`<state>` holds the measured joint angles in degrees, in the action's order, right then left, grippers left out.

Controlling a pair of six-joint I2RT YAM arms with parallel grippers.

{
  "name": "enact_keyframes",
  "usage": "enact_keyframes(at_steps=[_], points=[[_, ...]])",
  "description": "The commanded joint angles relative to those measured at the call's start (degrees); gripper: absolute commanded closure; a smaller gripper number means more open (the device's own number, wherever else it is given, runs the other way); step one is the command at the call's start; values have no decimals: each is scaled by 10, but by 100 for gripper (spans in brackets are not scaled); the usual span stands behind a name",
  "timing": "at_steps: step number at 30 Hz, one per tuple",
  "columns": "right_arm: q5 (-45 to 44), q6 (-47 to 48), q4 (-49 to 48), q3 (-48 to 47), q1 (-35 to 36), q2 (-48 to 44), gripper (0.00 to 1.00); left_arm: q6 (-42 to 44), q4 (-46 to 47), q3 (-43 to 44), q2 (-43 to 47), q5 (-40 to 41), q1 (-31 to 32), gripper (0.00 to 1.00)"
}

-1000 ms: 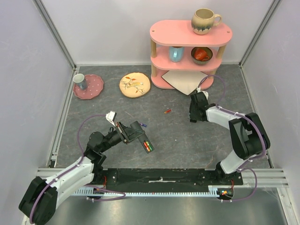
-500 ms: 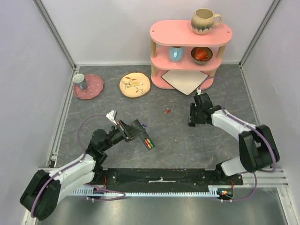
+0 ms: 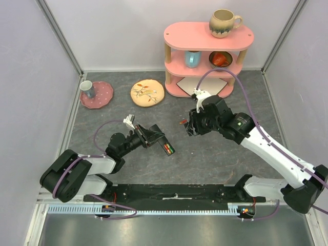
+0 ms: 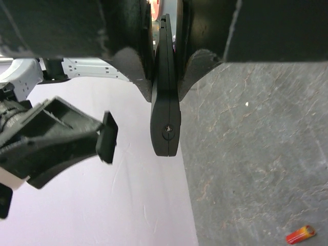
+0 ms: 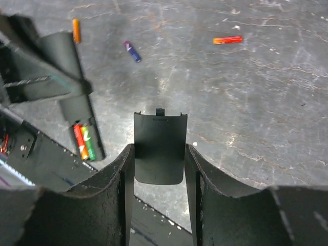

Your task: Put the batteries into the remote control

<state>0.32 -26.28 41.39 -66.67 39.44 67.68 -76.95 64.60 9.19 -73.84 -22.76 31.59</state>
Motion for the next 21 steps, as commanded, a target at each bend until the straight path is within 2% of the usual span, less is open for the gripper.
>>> enact_keyframes(at_steps=[1,9,21], points=[[4,13,84,-52,53,18,82,-24,105,28,-30,-11,0,98],[-21,15,94,-107,157,97,82,-26,105,30,-45,-9,1,98],[-51,21,142,-184,198,191,82,-29,94,21,-49,-1,1,98]])
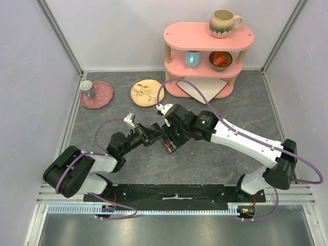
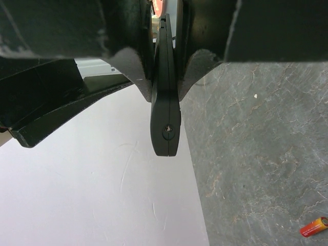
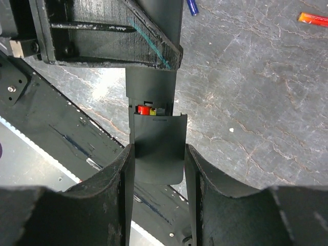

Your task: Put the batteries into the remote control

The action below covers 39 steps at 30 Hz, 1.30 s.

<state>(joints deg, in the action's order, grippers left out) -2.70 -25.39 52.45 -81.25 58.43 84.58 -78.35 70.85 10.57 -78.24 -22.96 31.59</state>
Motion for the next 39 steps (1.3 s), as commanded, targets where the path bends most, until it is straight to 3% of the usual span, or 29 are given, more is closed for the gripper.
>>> enact_keyframes(at_steps=[1,39], points=[[-22,14,34,-40,11,27,83,-17,33,8,-6,-1,1,98],[-37,-18,-9,-7,34,33,84,-39,38,20,2,10,7,98]])
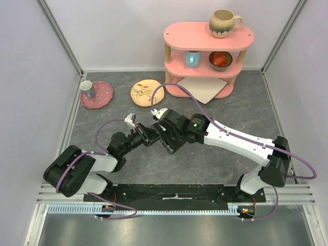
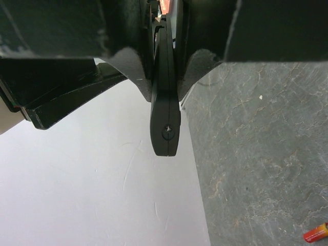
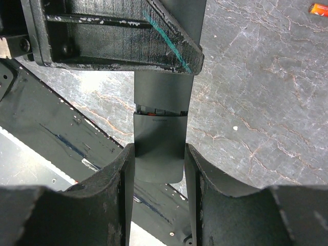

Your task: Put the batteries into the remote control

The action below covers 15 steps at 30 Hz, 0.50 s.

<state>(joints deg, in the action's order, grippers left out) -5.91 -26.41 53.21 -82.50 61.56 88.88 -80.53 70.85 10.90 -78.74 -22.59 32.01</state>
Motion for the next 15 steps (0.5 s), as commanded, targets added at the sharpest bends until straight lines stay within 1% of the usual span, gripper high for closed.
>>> enact_keyframes(at_steps=[1,15], points=[[-4,-8,-16,5,2,-10,84,-18,39,17,9,7,3,98],[0,-17,-28,23,4,-10,83,-24,32,25,25,8,4,98]])
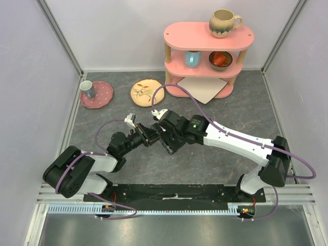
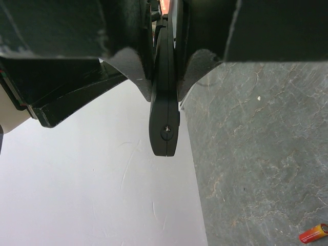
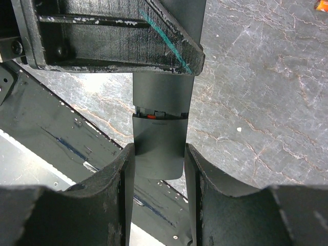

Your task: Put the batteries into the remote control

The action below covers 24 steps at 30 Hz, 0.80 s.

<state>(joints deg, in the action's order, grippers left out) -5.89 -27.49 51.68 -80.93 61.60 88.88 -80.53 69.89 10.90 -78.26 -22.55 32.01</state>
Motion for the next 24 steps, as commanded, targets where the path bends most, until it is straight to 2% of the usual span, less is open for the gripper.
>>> enact_keyframes(at_steps=[1,24], points=[[-1,-7,-12,9,3,-9,83,-25,40,25,21,8,5,98],[9,4,-11,18,3,2,82,-43,53,40,35,-14,10,98]])
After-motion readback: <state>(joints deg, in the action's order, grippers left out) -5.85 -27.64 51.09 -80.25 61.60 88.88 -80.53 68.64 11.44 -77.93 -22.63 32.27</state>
